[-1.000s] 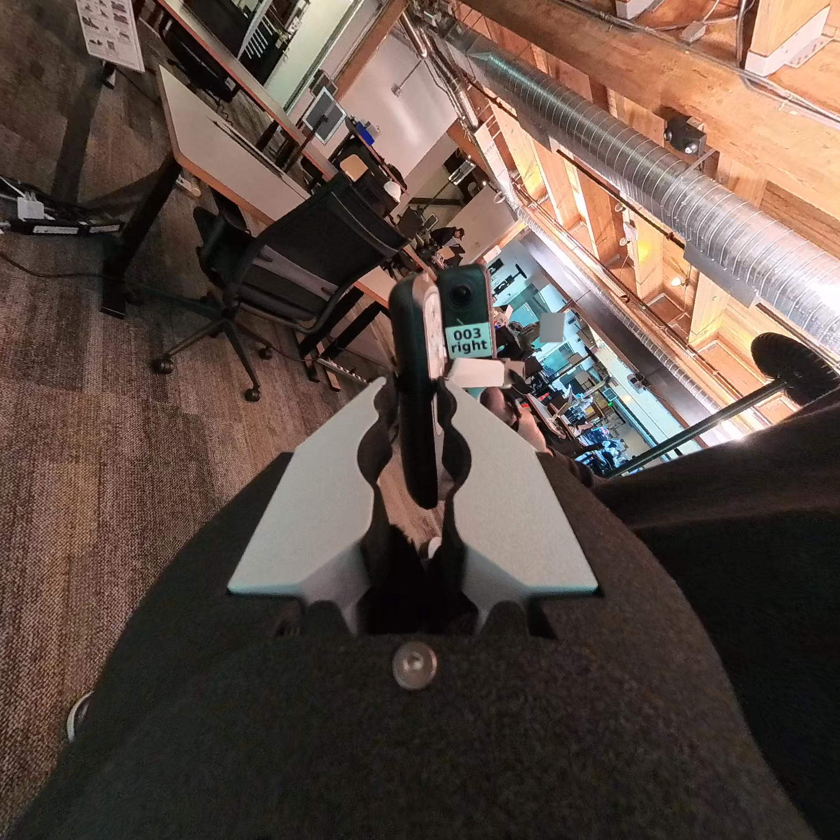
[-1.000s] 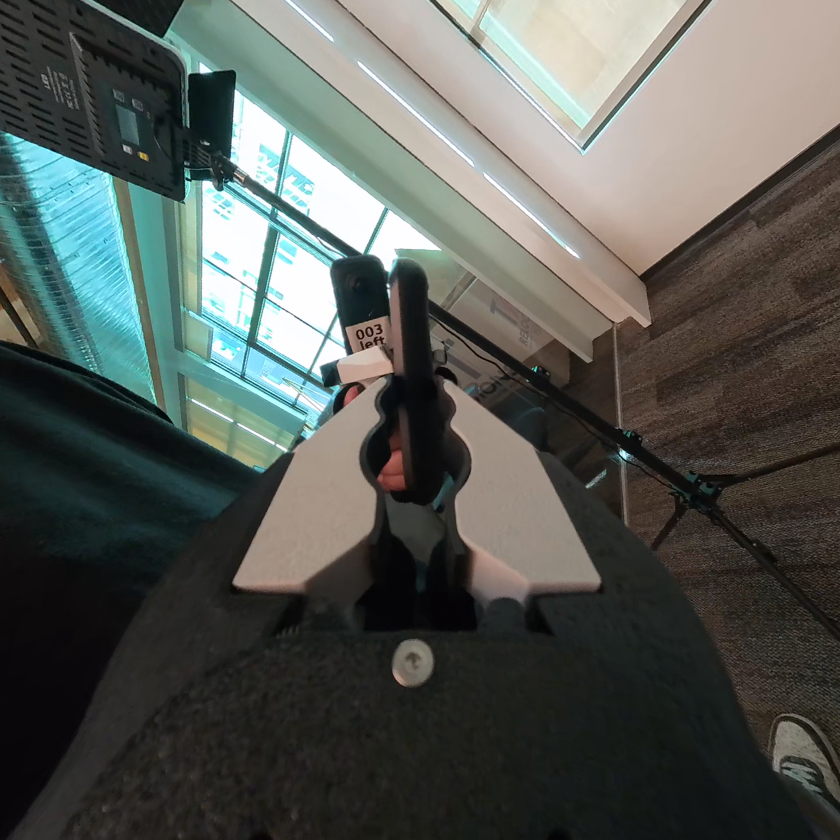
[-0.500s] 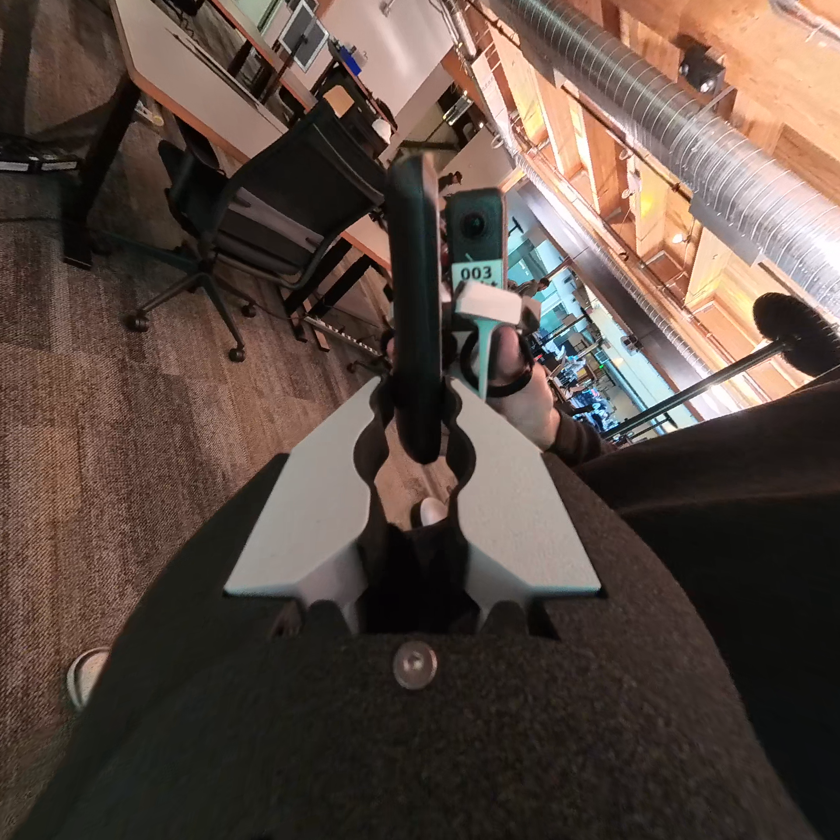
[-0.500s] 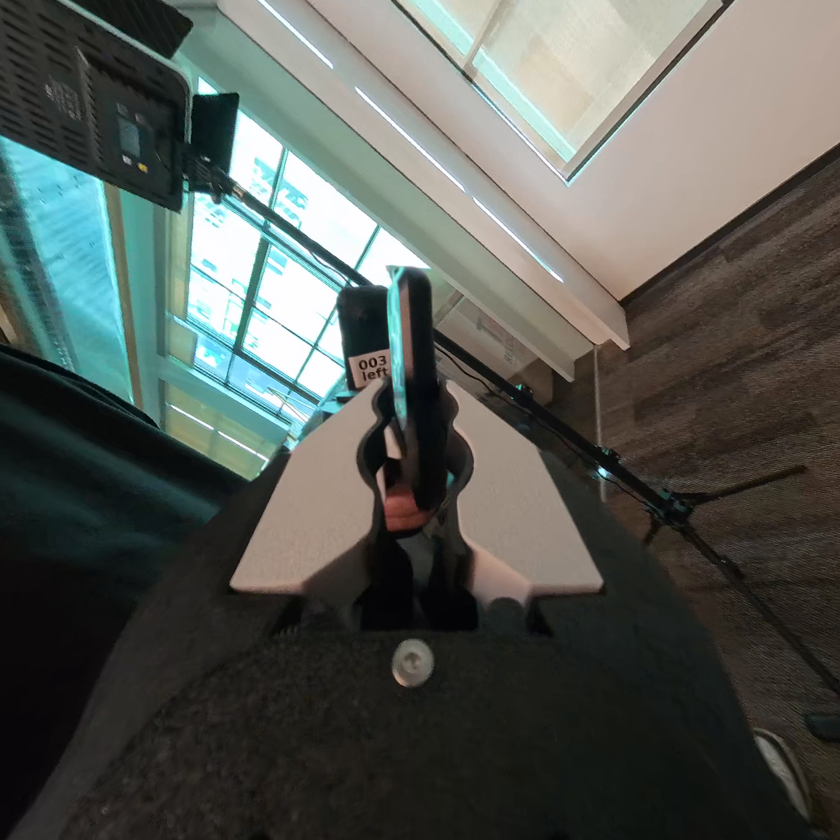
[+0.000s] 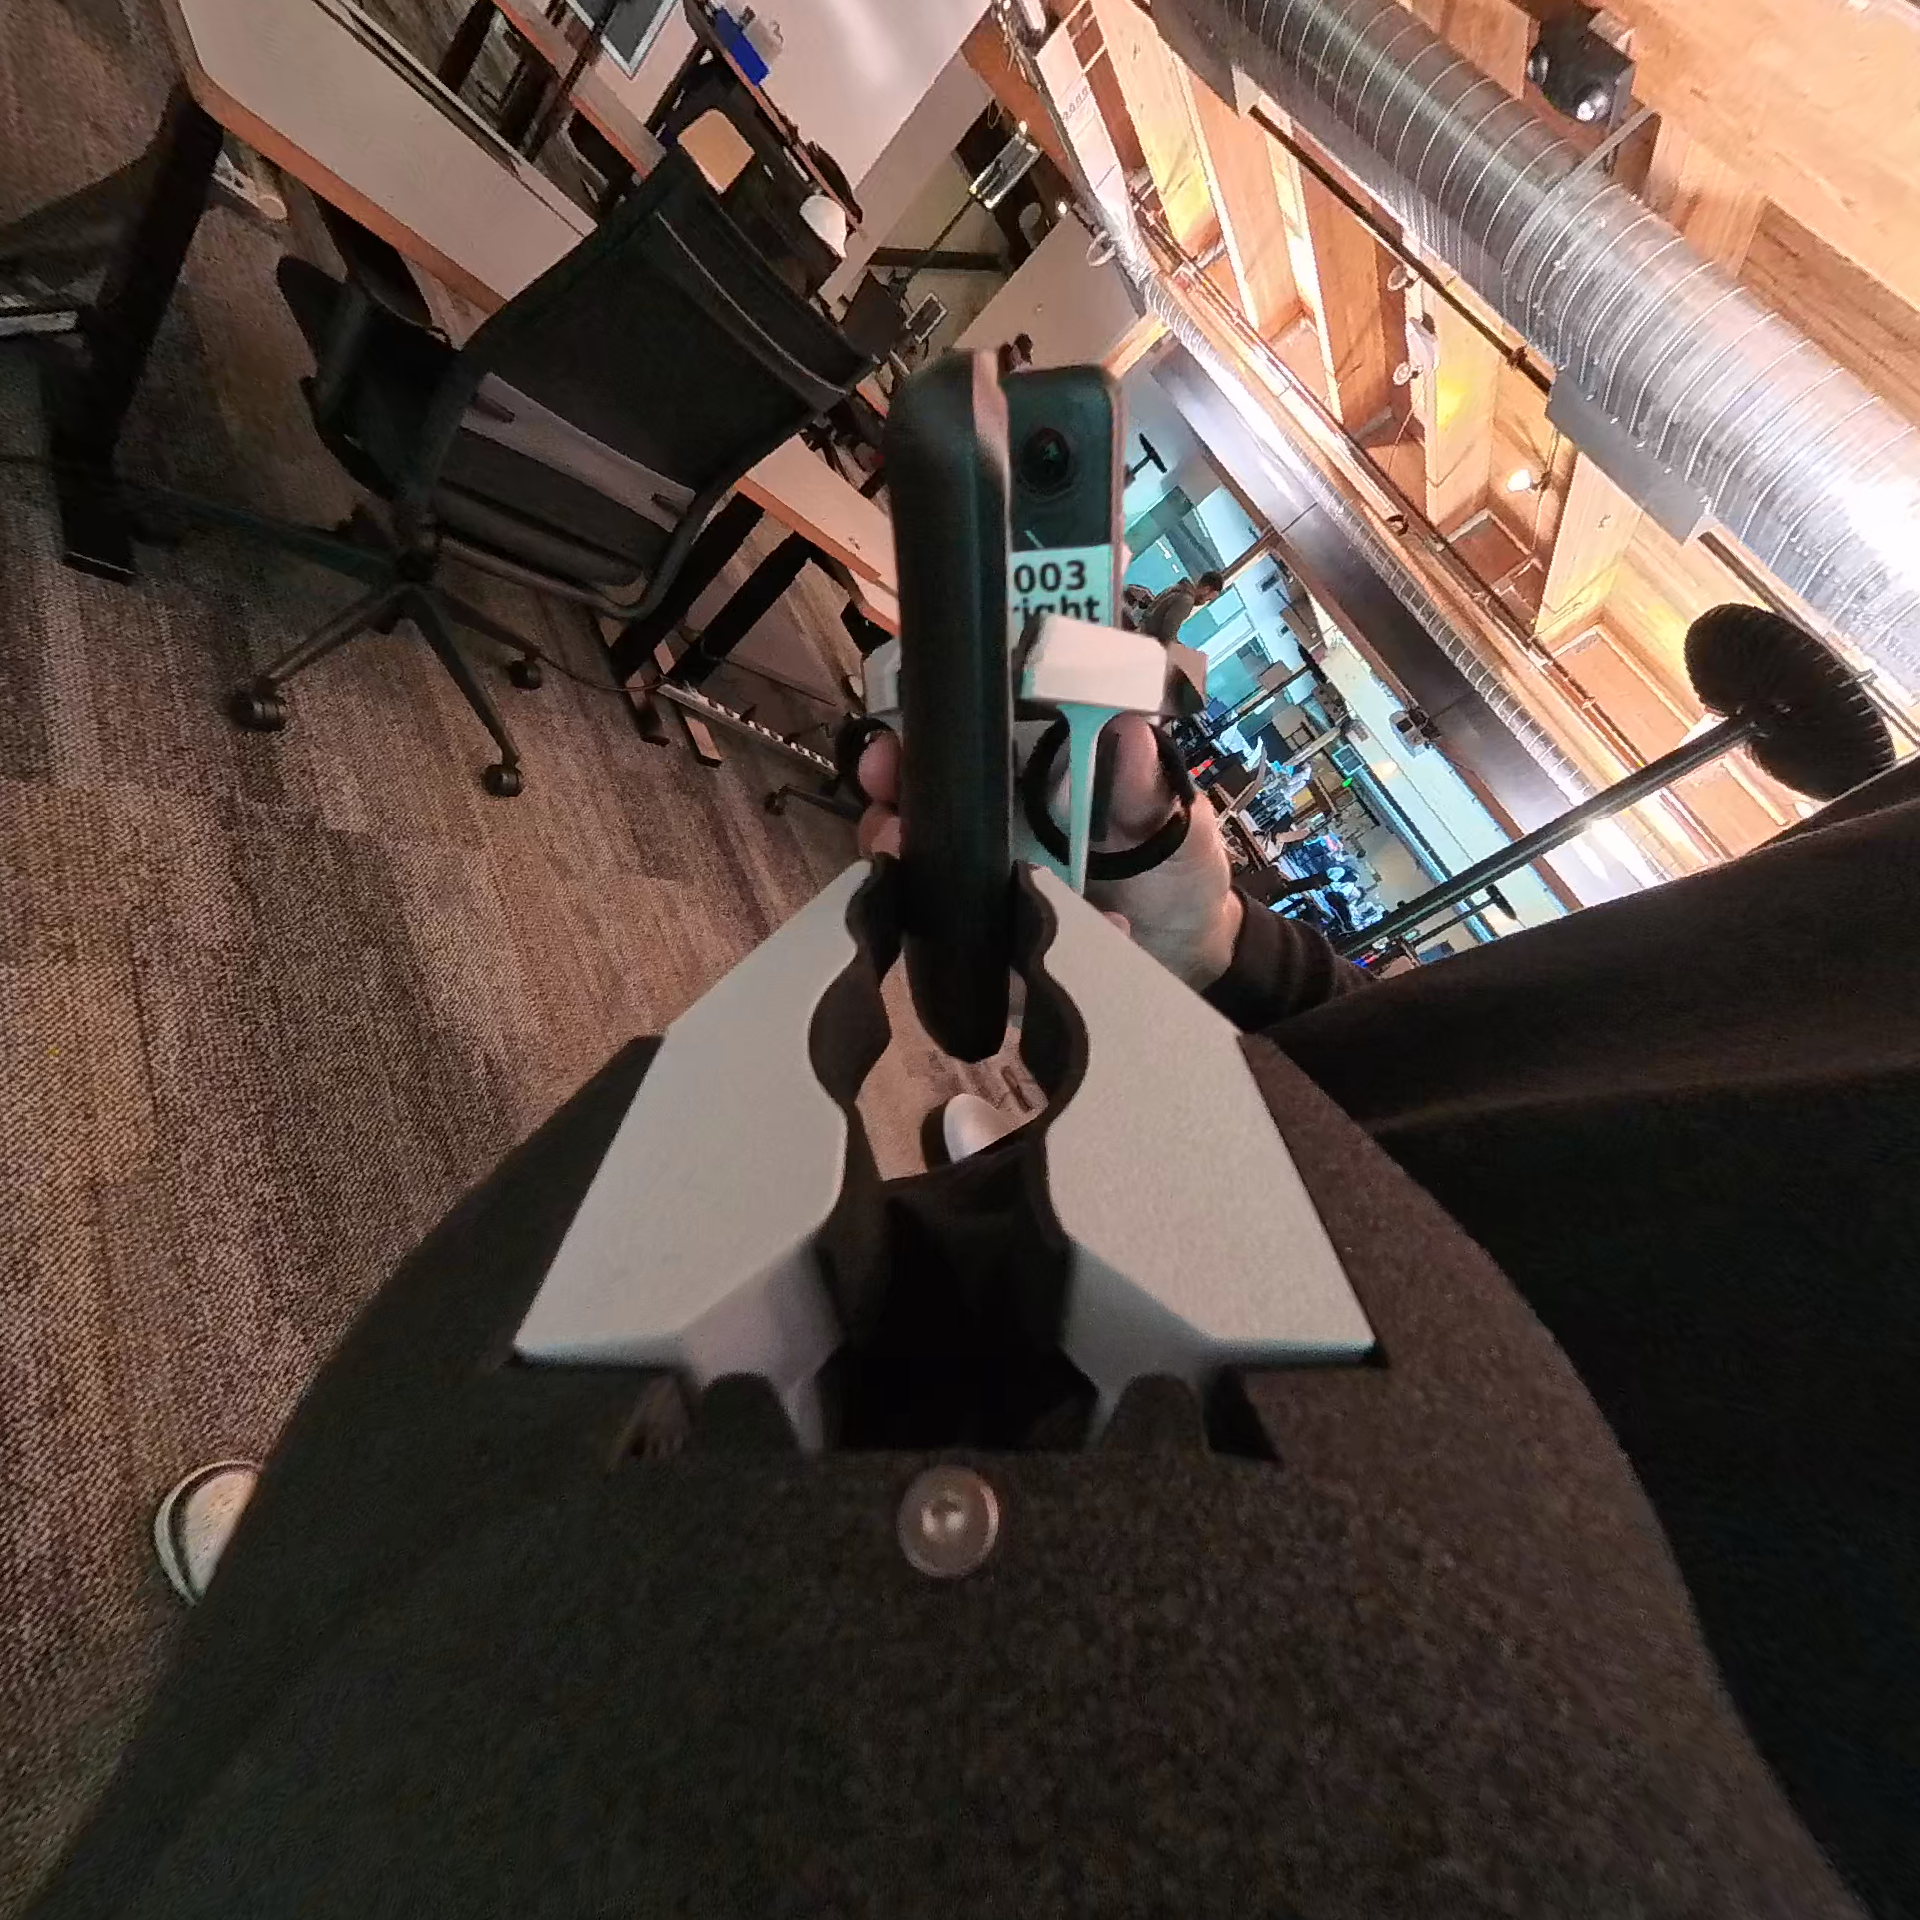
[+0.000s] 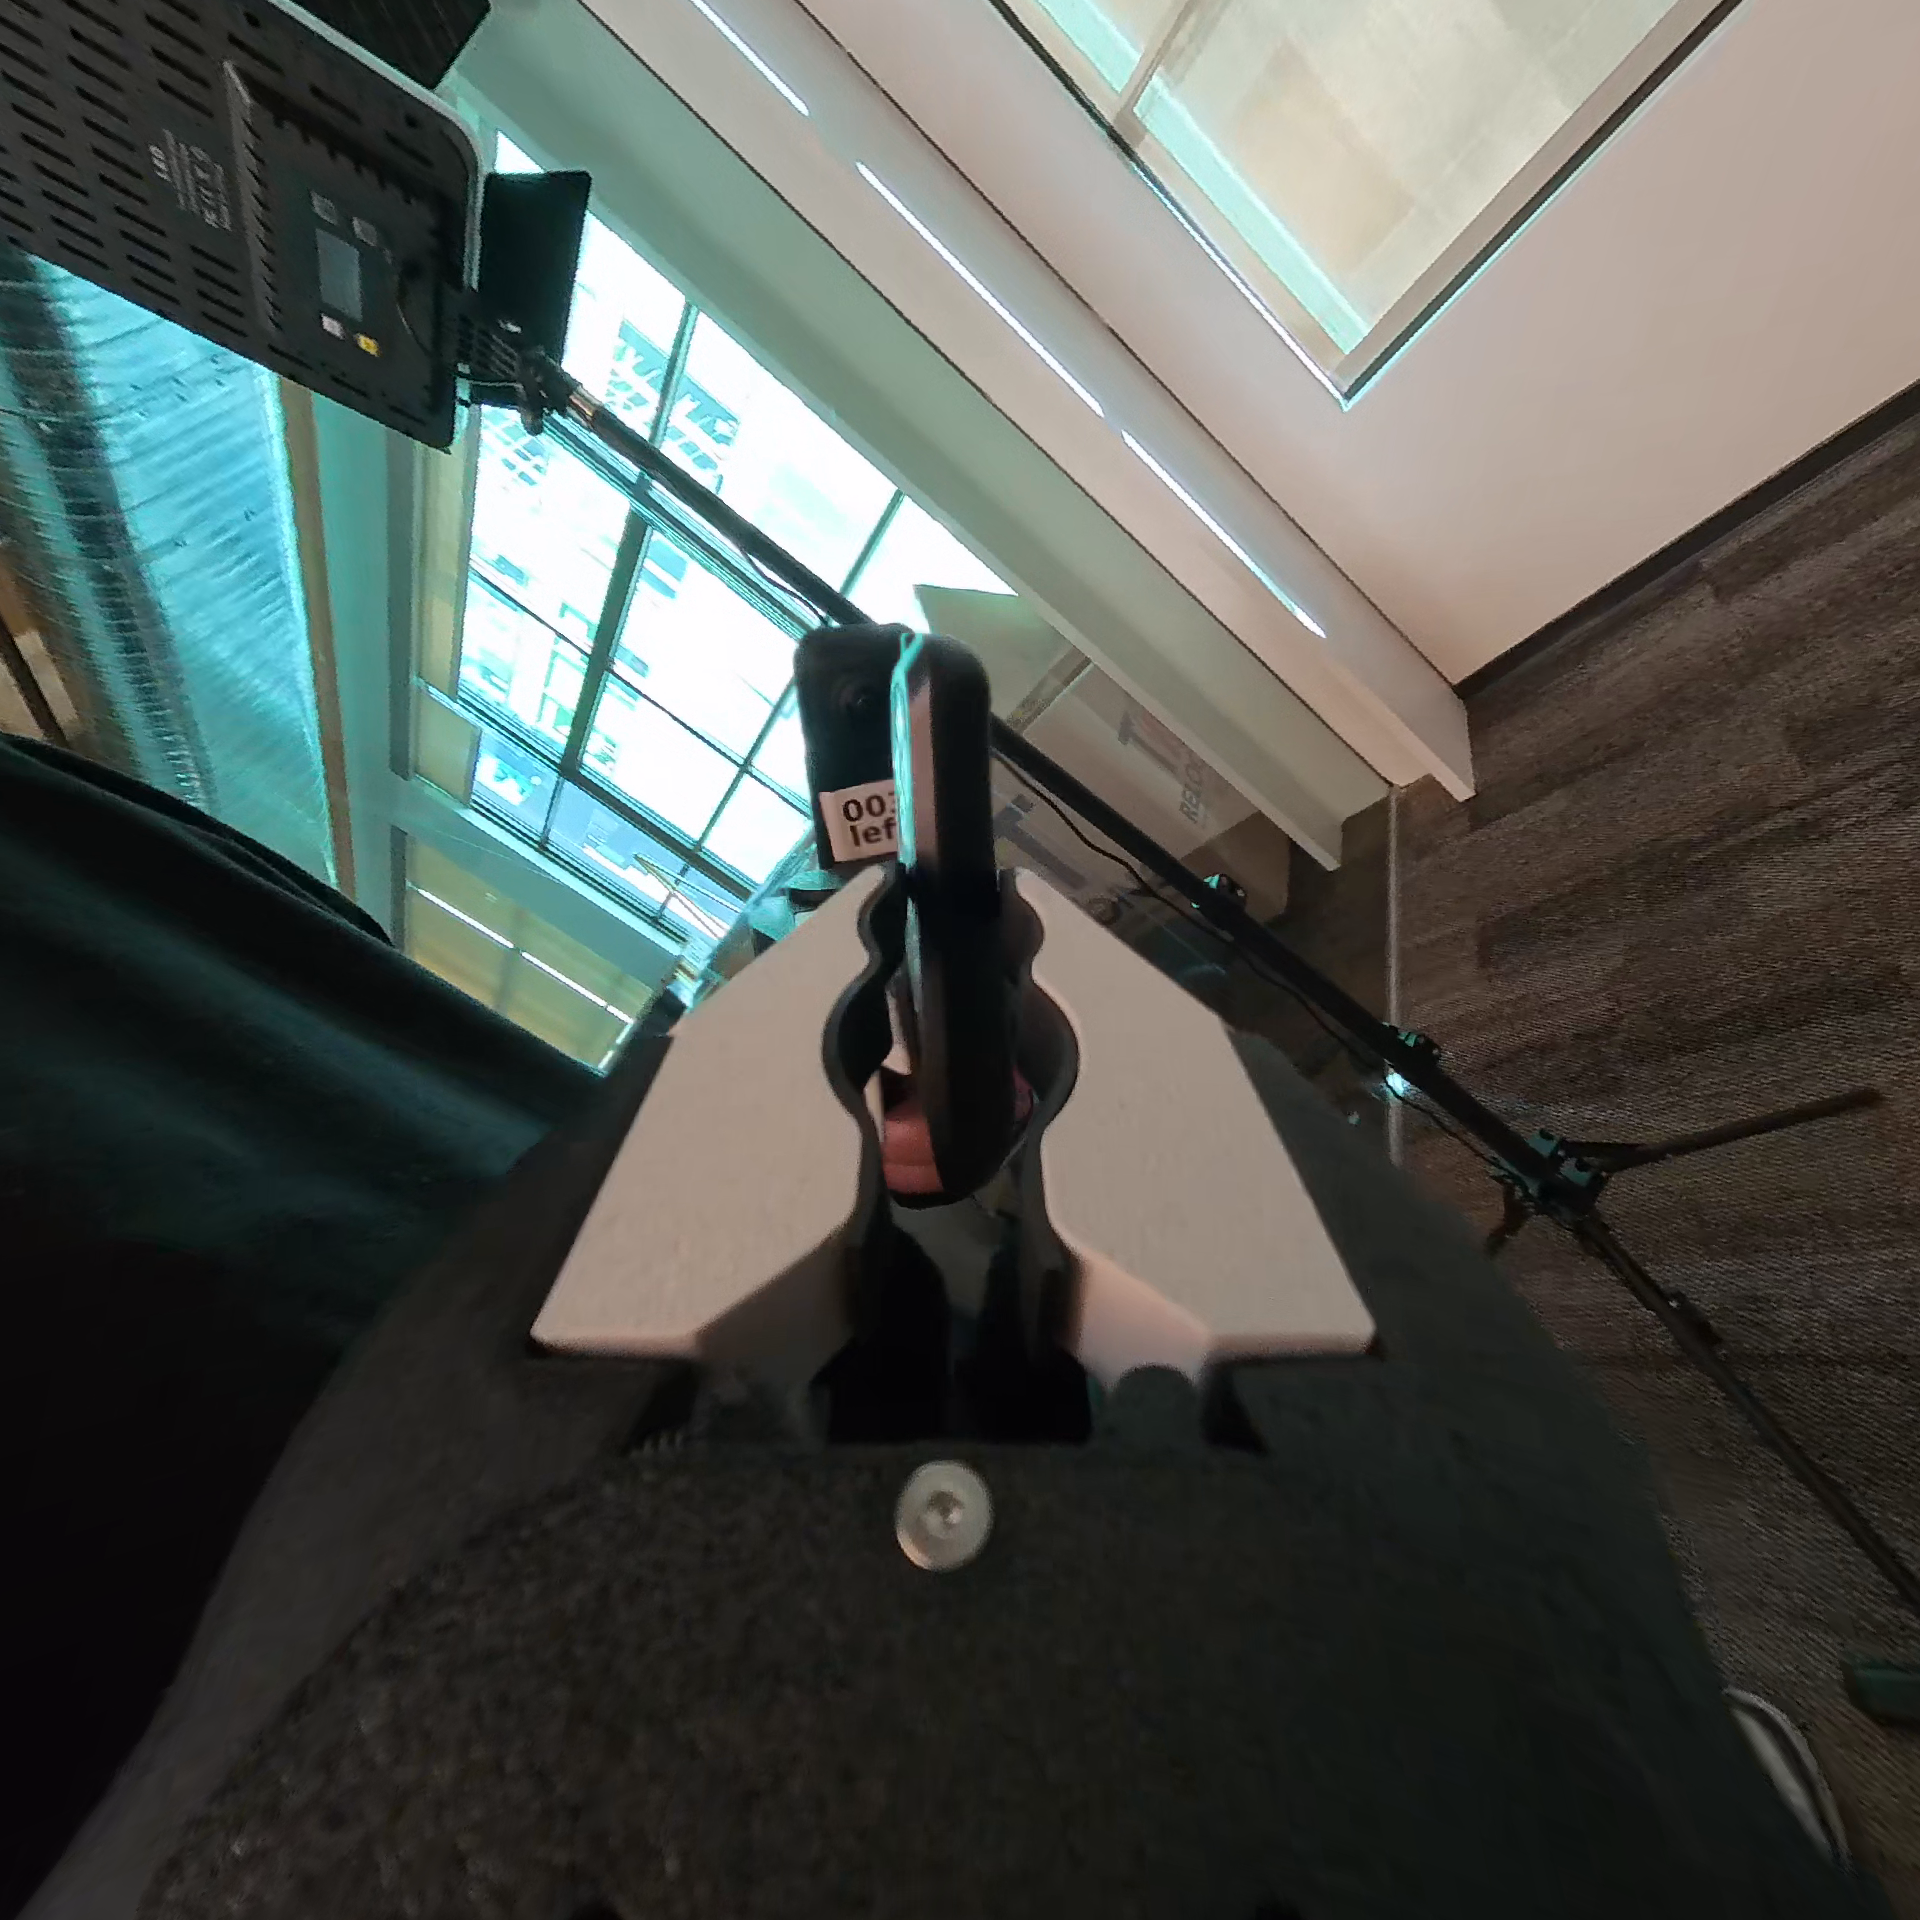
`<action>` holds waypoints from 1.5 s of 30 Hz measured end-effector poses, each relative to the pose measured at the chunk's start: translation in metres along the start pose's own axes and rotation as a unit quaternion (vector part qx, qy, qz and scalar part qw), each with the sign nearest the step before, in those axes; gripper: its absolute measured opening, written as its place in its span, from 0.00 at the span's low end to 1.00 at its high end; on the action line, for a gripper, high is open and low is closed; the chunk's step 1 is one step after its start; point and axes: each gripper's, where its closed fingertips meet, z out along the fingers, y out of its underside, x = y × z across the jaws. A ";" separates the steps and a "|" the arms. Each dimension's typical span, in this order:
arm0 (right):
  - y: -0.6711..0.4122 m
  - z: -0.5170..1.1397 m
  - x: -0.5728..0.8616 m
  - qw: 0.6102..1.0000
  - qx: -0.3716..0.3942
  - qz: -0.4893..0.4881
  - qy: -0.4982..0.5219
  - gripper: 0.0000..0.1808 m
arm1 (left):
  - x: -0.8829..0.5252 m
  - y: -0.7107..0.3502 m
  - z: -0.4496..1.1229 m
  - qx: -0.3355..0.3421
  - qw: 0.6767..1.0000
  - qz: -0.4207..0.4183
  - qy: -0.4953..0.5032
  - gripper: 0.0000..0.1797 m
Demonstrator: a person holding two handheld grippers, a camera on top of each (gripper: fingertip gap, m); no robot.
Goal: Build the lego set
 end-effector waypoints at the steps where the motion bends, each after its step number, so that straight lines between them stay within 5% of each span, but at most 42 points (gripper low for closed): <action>1: 0.000 -0.001 -0.001 1.000 0.002 0.003 -0.004 0.09 | 0.001 0.000 0.001 0.000 1.000 0.000 0.001 0.10; 19: 0.001 -0.005 -0.005 1.000 -0.009 -0.020 -0.020 0.09 | 0.007 0.003 0.005 -0.002 1.000 0.000 0.012 0.10; 29: 0.000 -0.029 0.023 0.987 -0.024 -0.110 0.116 0.20 | -0.013 0.002 -0.001 0.013 0.999 -0.030 -0.027 0.10; 32: -0.006 -0.030 0.018 0.970 -0.033 -0.176 0.162 0.17 | -0.026 0.005 -0.002 0.004 0.997 -0.040 -0.064 0.10; 36: -0.011 -0.018 0.012 0.899 -0.085 -0.343 0.260 0.00 | -0.038 0.017 0.001 -0.035 0.992 -0.003 -0.120 0.10; 41: -0.005 -0.005 0.011 0.871 -0.115 -0.384 0.284 0.00 | -0.028 0.020 0.008 -0.047 0.991 0.032 -0.121 0.10; 45: -0.020 -0.014 0.004 0.894 -0.051 -0.352 0.273 0.12 | -0.019 0.018 0.009 -0.038 0.994 0.028 -0.095 0.10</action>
